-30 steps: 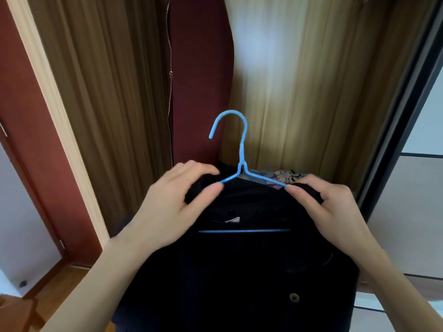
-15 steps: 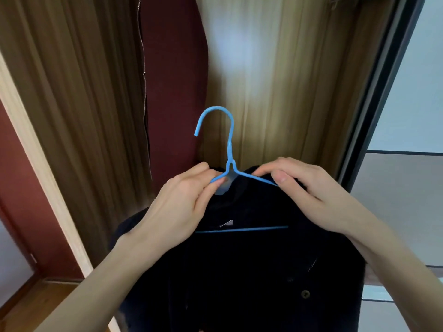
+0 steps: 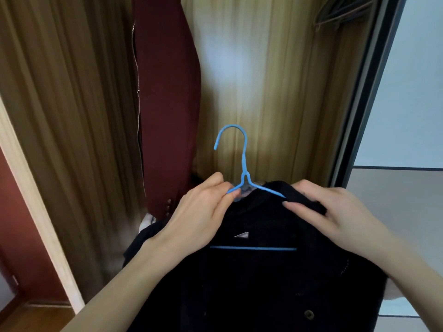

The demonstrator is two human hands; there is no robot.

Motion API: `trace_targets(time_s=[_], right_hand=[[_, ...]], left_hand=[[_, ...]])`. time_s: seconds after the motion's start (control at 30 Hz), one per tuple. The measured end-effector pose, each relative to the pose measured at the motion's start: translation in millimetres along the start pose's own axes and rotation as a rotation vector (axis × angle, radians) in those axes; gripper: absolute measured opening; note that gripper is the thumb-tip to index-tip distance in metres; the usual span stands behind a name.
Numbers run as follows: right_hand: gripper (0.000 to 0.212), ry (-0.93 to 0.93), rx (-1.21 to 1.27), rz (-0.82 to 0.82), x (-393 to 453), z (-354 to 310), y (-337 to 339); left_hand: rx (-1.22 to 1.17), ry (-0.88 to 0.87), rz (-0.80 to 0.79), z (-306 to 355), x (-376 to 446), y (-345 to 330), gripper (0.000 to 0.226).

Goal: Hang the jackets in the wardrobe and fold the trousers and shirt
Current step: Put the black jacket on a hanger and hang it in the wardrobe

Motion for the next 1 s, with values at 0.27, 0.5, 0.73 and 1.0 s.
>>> trace_targets(time_s=[0.27, 0.5, 0.73, 1.0], right_hand=[[0.048, -0.111, -0.118, 0.163, 11.8, -2.6, 93.7], [0.022, -0.150, -0.164, 0.382, 63.2, -17.6, 160.0], [0.025, -0.185, -0.251, 0.512, 135.8, -33.9, 206.5], [0.019, -0.301, -0.389, 0.606, 226.9, -60.4, 232.3]], left_hand=[[0.152, -0.104, 0.123, 34.4, 80.3, 5.4, 0.036], [0.132, -0.156, 0.205, 38.4, 166.2, 53.2, 0.031], [0.109, -0.266, 0.342, 22.7, 225.6, 100.7, 0.025], [0.035, -0.261, 0.405, -20.1, 300.9, 133.6, 0.047]])
Point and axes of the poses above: each hand's wrist, its own x-axis towards the middle knuckle, its own y-axis out of the back of the hand, z = x × y, the point moved 9 cm from there along x, towards the middle knuckle, and after that the axes turned 10 degrees about -y, right-handed, at the moved point
